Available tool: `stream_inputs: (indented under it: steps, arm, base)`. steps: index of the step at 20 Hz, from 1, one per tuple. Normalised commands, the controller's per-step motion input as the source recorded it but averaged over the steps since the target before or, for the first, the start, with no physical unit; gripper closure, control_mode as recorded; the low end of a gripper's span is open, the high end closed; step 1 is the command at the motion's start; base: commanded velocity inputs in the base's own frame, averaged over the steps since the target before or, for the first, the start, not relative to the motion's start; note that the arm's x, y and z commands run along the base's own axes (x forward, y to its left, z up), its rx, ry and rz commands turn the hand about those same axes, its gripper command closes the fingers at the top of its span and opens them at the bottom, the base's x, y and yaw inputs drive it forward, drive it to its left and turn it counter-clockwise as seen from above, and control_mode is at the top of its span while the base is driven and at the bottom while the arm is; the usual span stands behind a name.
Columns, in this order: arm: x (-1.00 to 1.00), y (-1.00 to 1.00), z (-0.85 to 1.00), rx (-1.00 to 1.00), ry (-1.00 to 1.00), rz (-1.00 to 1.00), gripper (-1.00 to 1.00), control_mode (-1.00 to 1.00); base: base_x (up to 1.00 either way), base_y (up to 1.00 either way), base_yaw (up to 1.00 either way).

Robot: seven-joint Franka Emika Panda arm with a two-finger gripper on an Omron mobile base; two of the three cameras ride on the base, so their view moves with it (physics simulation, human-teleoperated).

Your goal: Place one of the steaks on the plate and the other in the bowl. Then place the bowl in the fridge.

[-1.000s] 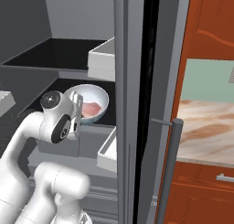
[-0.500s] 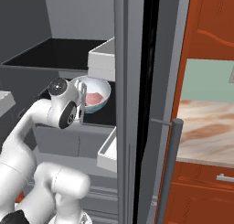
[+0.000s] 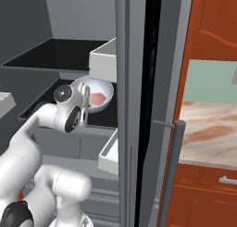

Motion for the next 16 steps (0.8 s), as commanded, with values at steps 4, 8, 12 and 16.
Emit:
stream_inputs:
  steps: [4,8,12,16]
  arm:
    - [0.09,0.13,-0.01,0.0,0.0,0.0,-1.0,-1.0]
    - [0.06,0.04,0.0,0.0,0.0,0.0,-1.0,-1.0]
    - [0.0,0.0,0.02,0.0,-0.03,0.0,-1.0,-1.0]
    - [0.0,0.0,0.28,0.02,-0.12,0.0,-1.0,-1.0]
  base:
    - [0.0,0.0,0.0]
    - [0.0,0.0,0.0]
    - [0.0,0.0,0.0]
    - [0.0,0.0,0.0]
